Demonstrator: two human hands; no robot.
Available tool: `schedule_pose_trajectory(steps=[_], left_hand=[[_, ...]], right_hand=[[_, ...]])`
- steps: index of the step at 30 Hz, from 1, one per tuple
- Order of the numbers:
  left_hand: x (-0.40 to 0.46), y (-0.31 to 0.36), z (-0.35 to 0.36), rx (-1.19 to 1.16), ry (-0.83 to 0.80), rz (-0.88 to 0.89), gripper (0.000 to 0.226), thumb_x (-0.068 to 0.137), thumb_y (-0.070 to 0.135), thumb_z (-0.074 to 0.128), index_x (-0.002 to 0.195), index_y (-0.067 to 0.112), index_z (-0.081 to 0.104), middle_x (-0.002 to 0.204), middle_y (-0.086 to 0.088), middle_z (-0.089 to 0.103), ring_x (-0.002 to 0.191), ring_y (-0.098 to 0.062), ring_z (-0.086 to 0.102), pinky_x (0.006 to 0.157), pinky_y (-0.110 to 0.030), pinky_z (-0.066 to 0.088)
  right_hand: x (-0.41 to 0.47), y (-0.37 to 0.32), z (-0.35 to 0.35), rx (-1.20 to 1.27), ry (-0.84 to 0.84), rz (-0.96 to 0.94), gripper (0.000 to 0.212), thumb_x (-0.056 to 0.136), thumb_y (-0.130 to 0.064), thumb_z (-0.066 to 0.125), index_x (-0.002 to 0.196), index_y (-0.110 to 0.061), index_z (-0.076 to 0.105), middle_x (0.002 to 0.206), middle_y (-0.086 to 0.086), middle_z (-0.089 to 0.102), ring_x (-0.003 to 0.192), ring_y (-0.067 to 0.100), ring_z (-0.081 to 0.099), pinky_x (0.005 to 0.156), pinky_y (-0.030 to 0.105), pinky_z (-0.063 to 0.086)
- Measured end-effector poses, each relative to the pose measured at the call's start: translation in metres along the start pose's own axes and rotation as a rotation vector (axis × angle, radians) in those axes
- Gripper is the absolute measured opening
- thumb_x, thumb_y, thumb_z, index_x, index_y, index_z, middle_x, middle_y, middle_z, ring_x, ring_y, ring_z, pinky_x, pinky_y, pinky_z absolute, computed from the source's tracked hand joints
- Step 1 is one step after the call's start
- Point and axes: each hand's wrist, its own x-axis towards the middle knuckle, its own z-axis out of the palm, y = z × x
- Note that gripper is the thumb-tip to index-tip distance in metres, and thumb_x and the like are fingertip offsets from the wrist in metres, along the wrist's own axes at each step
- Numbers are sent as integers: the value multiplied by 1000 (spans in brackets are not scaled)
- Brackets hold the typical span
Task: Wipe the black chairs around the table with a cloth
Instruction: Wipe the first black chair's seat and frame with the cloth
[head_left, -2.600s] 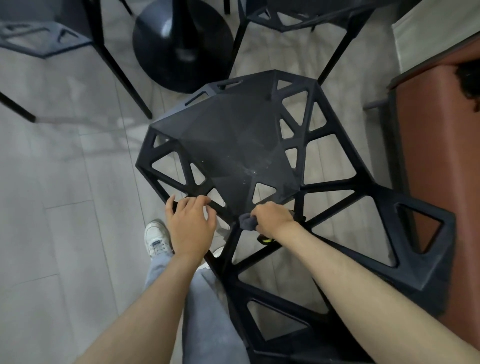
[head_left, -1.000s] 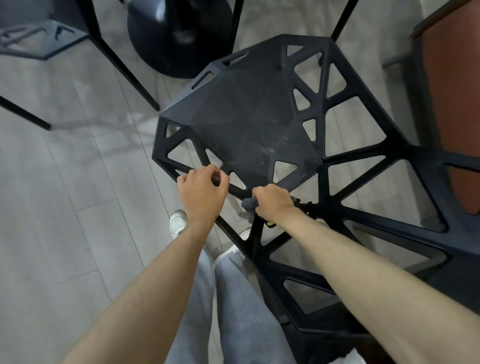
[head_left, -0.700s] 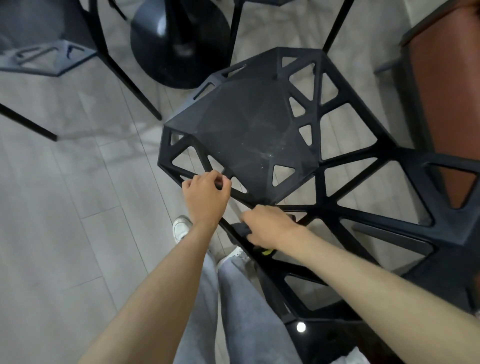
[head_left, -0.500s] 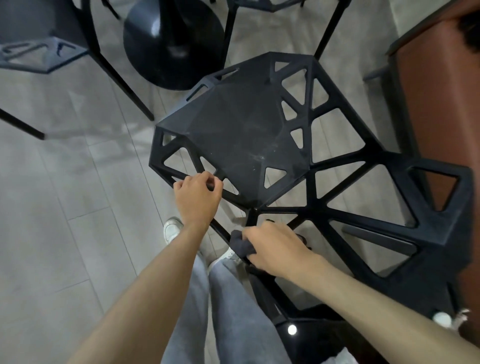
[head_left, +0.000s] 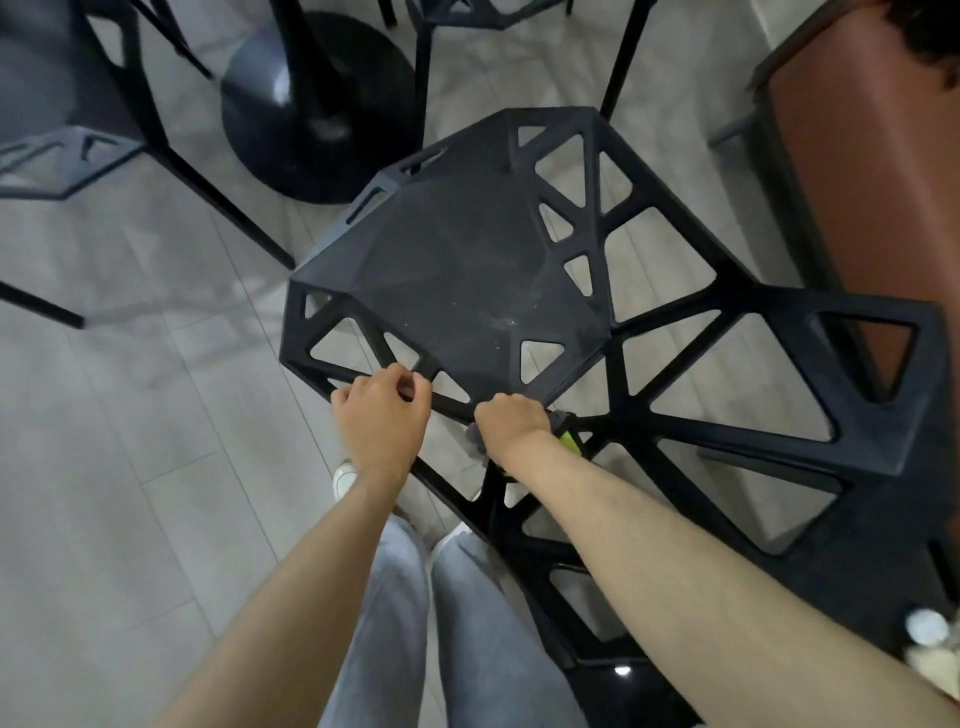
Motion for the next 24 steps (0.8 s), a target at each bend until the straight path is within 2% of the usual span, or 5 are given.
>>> schedule_pose_trajectory(steps=[7, 14, 18, 22, 24], left_hand=[[0, 1, -2, 20, -26, 1, 27, 96, 37, 54, 72, 28, 61, 64, 14, 60, 67, -9, 51, 86, -26, 24], [0, 0, -4, -5, -37, 4, 26, 96, 38, 55, 73, 29, 62, 65, 16, 59, 68, -9, 53, 88, -27, 28], [0, 0, -5, -24, -45, 18, 26, 96, 38, 53, 73, 29, 62, 65, 14, 60, 67, -10, 53, 88, -31, 32], [1, -1, -5, -49, -67, 29, 31, 94, 43, 47, 72, 28, 62, 61, 12, 58, 66, -14, 54, 86, -36, 36], [0, -4, -6, -34, -103, 73, 32, 95, 46, 46, 76, 30, 65, 67, 13, 62, 71, -14, 57, 88, -37, 36]], right_hand=[[20, 9, 17, -21, 14, 41, 34, 98, -14, 60, 132, -14, 55, 133, 9, 61, 128, 32, 55, 100, 47, 44], [-2, 10, 7, 52, -29, 17, 31, 100, -15, 56, 131, -14, 60, 127, 11, 63, 122, 33, 60, 89, 40, 47], [-27, 3, -7, 47, -100, -27, 34, 94, -18, 58, 129, -16, 61, 127, 11, 61, 122, 35, 59, 96, 42, 48], [-50, -18, -16, -107, -91, -94, 32, 97, -15, 59, 129, -14, 62, 131, 12, 62, 124, 33, 58, 92, 39, 42], [-61, -32, -15, -161, -79, -58, 31, 101, -15, 55, 131, -14, 61, 135, 11, 60, 126, 33, 57, 92, 40, 43]])
